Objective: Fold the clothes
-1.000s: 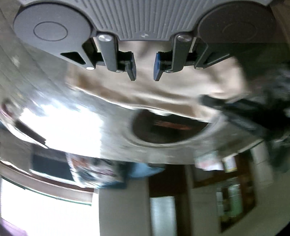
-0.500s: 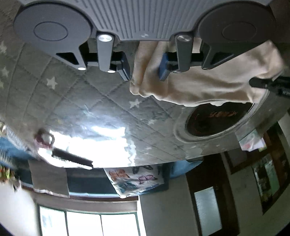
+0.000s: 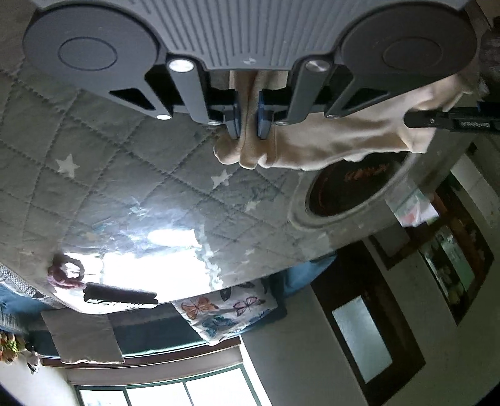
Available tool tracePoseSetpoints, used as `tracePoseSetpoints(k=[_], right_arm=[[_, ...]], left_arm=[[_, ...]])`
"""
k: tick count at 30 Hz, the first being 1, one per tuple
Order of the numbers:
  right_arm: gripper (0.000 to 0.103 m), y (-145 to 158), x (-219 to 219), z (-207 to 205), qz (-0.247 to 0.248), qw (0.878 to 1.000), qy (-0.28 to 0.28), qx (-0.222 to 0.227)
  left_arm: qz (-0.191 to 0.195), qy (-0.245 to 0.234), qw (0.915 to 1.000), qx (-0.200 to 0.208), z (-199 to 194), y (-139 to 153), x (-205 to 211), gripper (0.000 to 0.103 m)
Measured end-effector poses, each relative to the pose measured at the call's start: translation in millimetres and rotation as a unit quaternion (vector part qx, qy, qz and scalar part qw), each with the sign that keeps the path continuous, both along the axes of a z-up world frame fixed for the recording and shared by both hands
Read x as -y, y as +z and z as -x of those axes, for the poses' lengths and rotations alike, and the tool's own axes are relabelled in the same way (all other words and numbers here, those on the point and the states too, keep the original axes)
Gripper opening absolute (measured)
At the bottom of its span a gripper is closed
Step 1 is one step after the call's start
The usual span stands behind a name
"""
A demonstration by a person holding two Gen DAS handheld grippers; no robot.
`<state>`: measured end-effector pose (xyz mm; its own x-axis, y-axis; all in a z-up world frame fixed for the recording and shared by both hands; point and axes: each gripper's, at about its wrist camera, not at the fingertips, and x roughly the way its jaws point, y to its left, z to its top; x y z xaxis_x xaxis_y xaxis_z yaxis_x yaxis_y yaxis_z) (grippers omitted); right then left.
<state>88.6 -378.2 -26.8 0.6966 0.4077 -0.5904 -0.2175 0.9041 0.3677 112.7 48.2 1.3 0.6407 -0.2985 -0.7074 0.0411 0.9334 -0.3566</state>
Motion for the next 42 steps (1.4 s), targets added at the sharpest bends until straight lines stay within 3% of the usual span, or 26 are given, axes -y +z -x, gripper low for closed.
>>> tracePoseSetpoints(k=[8, 24, 42], right_arm=[[0.009, 19, 27, 10, 0.000, 0.999, -0.022, 0.025], [0.009, 34, 109, 10, 0.029, 0.991, -0.125, 0.047], [0.009, 48, 155, 21, 0.041, 0.979, -0.184, 0.071]], left_arm=[[-0.011, -0.034, 0.9993, 0.006, -24, 9, 38, 0.018], [-0.039, -0.133, 0.9902, 0.017, -81, 11, 151, 0.018], [-0.065, -0.188, 0.9789, 0.049, -82, 26, 223, 0.017]])
